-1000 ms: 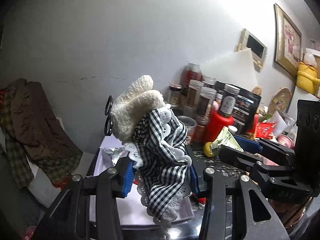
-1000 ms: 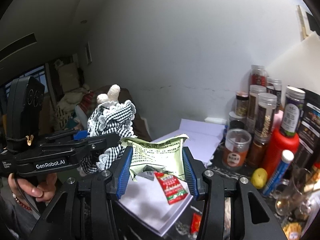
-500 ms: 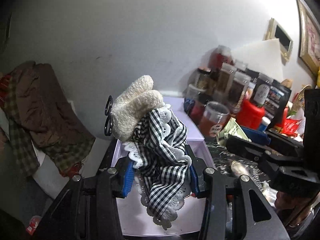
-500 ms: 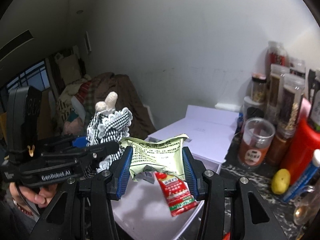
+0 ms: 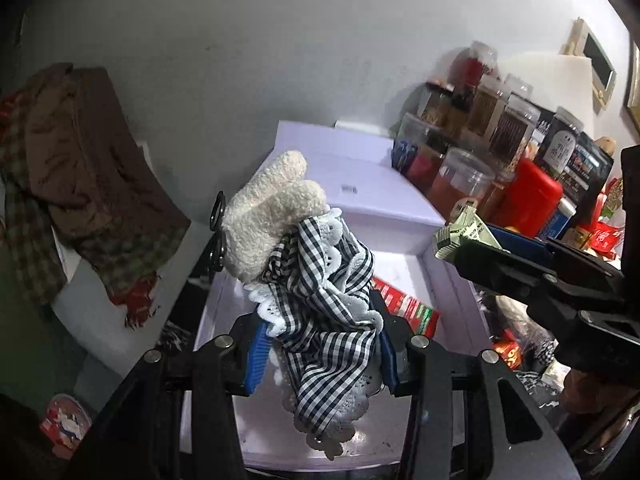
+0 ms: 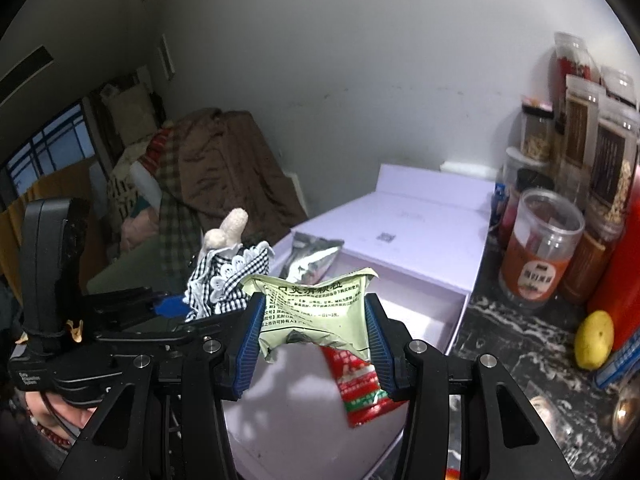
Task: Organize soft objects
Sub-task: 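Carry the gingham cloth and green sachet over the open white box, then lower the cloth and sachet into the white box and open both tools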
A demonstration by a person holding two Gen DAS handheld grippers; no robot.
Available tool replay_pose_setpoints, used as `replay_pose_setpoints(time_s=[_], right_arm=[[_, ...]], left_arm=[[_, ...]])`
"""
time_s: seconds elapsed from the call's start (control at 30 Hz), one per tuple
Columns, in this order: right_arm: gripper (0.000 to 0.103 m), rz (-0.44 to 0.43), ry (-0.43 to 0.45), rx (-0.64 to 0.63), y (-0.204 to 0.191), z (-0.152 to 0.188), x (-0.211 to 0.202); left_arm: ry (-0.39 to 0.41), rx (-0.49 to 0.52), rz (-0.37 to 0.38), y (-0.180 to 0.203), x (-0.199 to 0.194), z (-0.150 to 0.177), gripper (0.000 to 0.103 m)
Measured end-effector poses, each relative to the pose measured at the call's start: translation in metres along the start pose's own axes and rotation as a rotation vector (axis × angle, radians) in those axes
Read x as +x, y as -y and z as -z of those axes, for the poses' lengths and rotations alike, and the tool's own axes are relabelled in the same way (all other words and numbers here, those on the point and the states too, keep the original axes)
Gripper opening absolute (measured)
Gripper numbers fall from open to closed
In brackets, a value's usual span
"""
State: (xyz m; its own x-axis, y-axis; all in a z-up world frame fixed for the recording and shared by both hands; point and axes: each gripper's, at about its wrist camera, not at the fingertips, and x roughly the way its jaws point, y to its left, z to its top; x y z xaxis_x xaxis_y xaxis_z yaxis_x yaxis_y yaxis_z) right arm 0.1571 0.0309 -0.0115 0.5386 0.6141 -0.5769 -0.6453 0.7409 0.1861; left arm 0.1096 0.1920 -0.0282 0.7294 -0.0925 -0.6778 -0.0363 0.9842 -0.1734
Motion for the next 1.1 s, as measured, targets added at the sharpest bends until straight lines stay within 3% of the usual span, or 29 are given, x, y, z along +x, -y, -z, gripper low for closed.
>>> replay_pose_setpoints(time_s=[0.5,0.9,1.1], right_arm=[[0.048,-0.036,-0.129,0.003,0.004,0.022,0.035],[0.048,-0.050,-0.239,-0.039,-0.005,0.033,0.062],[0.049,-0.017,-0.311,-0.068,-0.004,0.037,0.078]], left_arm=[[-0.123,-0.009,-0.070,-0.011,0.035,0.021,0.044],[-0.138,0.022,-0.111,-0.007,0.040,0.022,0.044],[-0.159,0.013,-0.139,-0.010,0.043,0.021,0.045]])
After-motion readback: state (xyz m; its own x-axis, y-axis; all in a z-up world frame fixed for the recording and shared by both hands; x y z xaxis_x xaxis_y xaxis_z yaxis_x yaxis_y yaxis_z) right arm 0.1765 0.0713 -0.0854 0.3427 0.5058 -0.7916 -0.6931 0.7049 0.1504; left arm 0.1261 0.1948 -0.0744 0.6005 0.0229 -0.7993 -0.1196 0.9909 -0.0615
